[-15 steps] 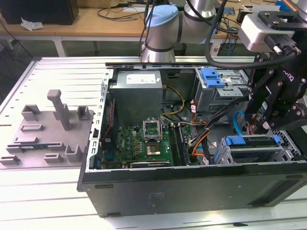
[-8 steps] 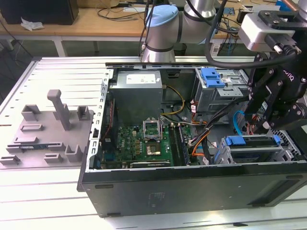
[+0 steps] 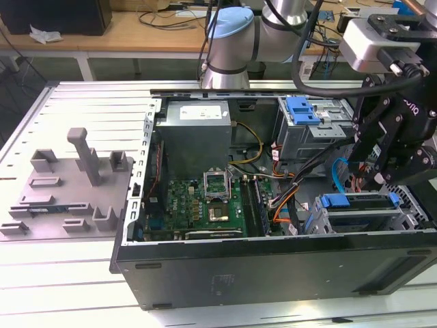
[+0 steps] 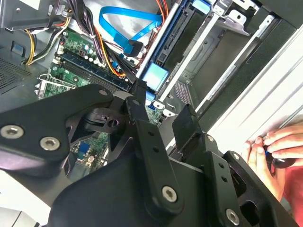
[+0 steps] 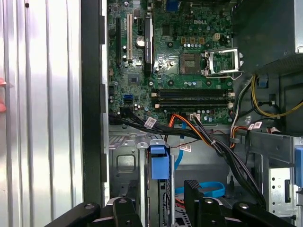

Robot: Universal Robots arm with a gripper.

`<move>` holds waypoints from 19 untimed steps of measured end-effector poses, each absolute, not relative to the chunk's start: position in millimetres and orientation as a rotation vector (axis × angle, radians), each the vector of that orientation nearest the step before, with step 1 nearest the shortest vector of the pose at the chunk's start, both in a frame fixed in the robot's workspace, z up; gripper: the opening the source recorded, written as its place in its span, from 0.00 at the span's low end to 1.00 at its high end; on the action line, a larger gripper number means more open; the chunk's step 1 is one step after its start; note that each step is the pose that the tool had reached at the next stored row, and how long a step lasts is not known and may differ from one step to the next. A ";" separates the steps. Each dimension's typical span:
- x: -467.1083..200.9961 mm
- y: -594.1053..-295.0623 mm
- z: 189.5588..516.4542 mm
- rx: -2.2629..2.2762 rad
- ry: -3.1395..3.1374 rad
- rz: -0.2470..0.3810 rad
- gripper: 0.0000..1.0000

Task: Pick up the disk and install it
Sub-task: 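Insert the first disk wire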

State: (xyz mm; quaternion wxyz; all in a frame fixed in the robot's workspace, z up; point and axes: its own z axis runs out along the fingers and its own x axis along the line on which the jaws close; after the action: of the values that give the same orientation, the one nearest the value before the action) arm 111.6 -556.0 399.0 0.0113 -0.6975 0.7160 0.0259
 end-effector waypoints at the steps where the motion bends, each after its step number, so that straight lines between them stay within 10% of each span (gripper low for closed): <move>1: 111.6 -555.8 398.9 -2.176 2.233 0.081 0.50; 19: 111.8 -516.9 398.9 -2.258 2.321 -0.113 0.50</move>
State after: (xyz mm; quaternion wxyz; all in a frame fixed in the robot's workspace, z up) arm 111.8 -516.9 398.9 -0.0491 -0.6960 0.7155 -0.0349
